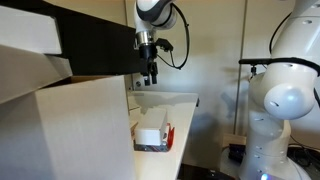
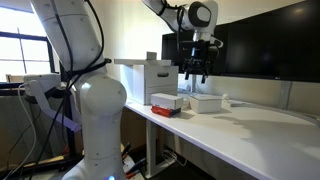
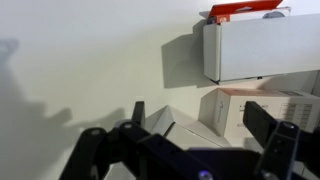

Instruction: Remove the white box from the top of the storage box.

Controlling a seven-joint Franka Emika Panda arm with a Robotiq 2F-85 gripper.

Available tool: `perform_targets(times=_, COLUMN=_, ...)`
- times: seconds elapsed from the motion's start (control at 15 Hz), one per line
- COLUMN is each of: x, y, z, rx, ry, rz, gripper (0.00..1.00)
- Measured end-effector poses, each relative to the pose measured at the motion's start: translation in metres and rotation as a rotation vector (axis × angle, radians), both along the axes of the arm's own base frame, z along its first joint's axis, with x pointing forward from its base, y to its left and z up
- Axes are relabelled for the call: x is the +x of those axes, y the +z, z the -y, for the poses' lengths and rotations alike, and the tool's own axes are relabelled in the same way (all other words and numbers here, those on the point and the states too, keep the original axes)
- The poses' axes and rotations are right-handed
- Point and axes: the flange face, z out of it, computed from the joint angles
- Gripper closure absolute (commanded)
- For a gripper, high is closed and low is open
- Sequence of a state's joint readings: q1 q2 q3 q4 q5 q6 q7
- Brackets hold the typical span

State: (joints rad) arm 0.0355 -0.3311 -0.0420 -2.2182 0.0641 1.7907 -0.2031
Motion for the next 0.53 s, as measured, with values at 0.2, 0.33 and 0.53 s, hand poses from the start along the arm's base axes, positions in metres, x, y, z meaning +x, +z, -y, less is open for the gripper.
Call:
perform_targets(times=0.2, x=0.005, y=-0.002, z=-0.035, rx=-0.029, ry=-0.04, rz=0.028, gripper=0.0)
perform_targets(times=0.33, x=0.01, y=-0.008, z=-0.061, rx=-0.045, ry=-0.088, rz=0.038, gripper=0.0)
perform_targets(times=0.53, x=0.018, y=-0.012, z=-0.101, rx=-0.051, ry=-0.117, rz=0.068, gripper=0.0)
